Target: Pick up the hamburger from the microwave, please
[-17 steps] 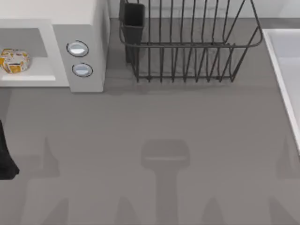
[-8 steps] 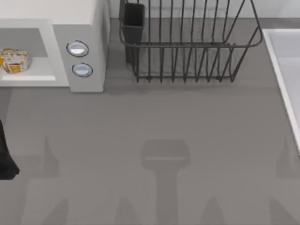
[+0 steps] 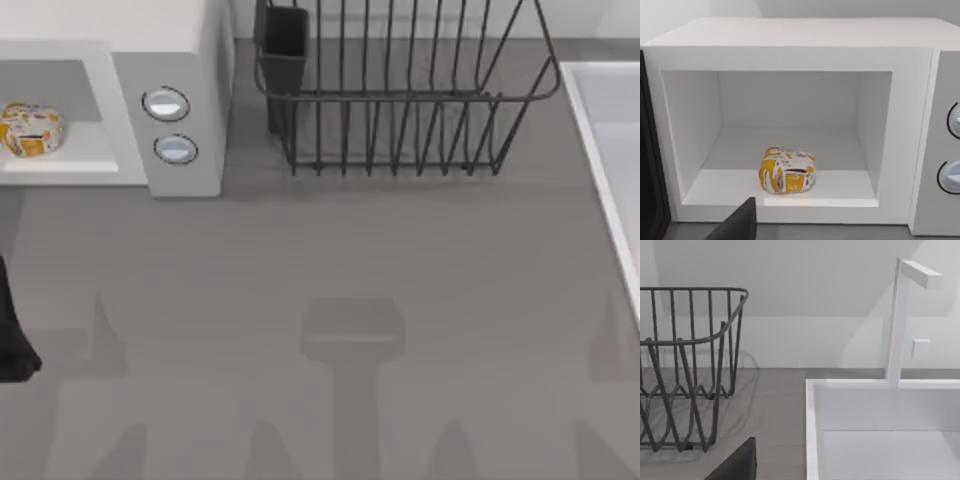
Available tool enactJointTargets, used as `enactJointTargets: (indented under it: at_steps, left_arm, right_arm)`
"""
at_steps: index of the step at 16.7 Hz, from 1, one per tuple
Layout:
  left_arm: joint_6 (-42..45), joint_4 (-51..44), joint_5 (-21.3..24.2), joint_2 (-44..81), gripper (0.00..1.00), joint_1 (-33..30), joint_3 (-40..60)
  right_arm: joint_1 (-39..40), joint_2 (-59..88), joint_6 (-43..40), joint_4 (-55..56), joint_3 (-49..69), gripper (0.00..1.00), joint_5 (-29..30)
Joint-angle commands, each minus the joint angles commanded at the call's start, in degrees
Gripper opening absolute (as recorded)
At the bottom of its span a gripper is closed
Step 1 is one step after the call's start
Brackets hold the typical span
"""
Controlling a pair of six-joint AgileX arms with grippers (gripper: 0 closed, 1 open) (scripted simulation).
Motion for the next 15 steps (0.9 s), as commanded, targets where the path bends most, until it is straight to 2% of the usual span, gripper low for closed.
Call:
enactJointTargets:
  at_steps: [3,7,15]
  left_arm:
    - [0.1,2.86,0.47,5.24,1.0,0.25,2.34]
    - [0.37,11.03,1.75,20.09,1.0,0.97,9.02]
    - [1.31,35.51,5.25,67.21,1.0,3.28,28.95]
  right_arm:
    - [0.0,0.0,0.0,0.0,0.0,1.0,0.0]
    - [0.0,0.0,0.0,0.0,0.0,1.0,0.0]
    - [0.0,0.0,0.0,0.0,0.0,1.0,0.0]
